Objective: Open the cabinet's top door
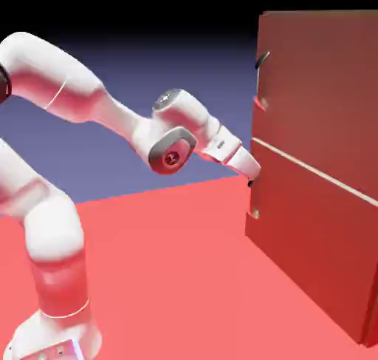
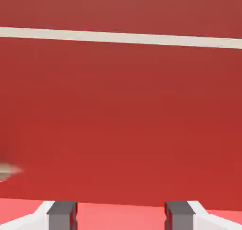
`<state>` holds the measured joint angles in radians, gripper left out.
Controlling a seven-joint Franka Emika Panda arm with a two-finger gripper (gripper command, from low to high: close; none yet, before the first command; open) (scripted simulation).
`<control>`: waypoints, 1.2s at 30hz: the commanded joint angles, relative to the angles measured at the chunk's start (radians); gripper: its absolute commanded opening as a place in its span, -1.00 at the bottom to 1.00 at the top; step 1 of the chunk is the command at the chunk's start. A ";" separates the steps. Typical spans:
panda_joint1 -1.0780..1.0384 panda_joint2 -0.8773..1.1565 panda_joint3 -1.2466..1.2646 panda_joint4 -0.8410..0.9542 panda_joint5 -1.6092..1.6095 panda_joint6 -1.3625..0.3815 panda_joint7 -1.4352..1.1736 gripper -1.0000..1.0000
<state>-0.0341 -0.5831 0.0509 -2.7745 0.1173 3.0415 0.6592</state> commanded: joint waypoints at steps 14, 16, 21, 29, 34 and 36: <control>-0.239 -0.068 0.264 0.184 0.609 0.023 -0.425 0.00; -0.273 -0.077 0.302 0.211 0.696 0.027 -0.485 0.00; -0.359 -0.102 0.396 0.277 0.914 0.035 -0.637 0.00; -0.495 -0.140 0.547 0.382 1.261 0.049 -0.879 0.00; -0.581 -0.165 0.641 0.448 1.479 0.057 -1.031 0.00; -0.615 -0.174 0.679 0.474 1.566 0.060 -1.092 0.00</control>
<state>-0.6489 -0.7573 0.7296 -2.3004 1.6832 3.1018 -0.4323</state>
